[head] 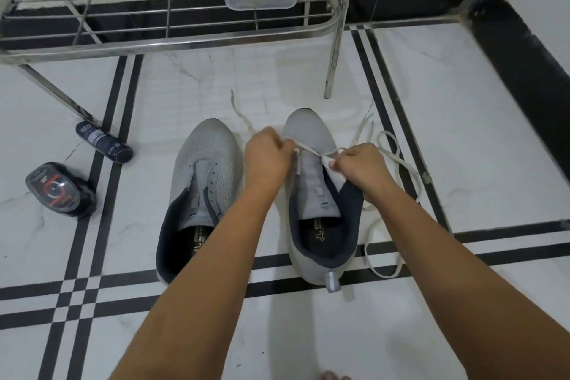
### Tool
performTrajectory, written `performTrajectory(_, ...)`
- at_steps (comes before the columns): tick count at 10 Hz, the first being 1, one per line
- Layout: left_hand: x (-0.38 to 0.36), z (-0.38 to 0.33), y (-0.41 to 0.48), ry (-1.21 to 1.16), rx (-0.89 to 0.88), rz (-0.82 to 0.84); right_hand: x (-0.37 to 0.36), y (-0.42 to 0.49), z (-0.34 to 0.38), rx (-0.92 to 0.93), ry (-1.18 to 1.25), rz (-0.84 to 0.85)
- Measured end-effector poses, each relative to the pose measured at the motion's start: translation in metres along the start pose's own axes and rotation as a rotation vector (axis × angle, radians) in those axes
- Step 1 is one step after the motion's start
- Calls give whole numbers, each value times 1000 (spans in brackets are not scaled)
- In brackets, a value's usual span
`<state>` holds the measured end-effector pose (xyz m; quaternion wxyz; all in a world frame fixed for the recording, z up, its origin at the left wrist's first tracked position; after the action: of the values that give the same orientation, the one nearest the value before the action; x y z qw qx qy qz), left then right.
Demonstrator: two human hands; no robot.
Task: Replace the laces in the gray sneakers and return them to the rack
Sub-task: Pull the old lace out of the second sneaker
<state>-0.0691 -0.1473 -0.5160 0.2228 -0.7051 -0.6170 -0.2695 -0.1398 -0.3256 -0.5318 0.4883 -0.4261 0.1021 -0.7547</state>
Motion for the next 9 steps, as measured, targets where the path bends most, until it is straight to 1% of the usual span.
performTrajectory(1, 0, 33, -23, -471, 331, -152, -12, -3, 9, 61, -80, -1)
performTrajectory(2, -12, -18, -8, 182, -102, 177, -16, -10, 14, 98, -128, -19)
performTrajectory(3, -35, -56, -15, 690, -482, 449, -16, -18, 13, 110, -100, 17)
performTrajectory(4, -42, -62, -20, 846, -584, 535, -18, -25, 9, 104, -70, 46)
performTrajectory(5, -34, -60, -19, 757, -568, 512, -16, -23, 5, 65, -50, 33)
performTrajectory(6, 15, 8, -15, -374, 210, -27, -18, -21, 5, 32, -72, 37)
performTrajectory(7, -11, 33, -43, -1438, 646, -345, -23, -22, 8, 35, -91, 44)
performTrajectory(8, -3, 12, -23, -809, 270, 41, -22, -22, 7, 29, -64, 48)
performTrajectory(9, -22, -26, -19, 248, -326, 577, -25, -24, 8, 24, -33, 74)
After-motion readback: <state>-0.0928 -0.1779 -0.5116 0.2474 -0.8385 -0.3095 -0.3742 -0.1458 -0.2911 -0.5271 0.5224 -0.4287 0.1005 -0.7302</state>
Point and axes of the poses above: each hand's wrist, its own y-axis towards the middle knuckle, its own x-axis out of the back of the hand, z = x × y, the point moved 10 cm from there along y, towards the middle knuckle, and after that the axes turned 12 degrees about -x, right-handed, at the moved point
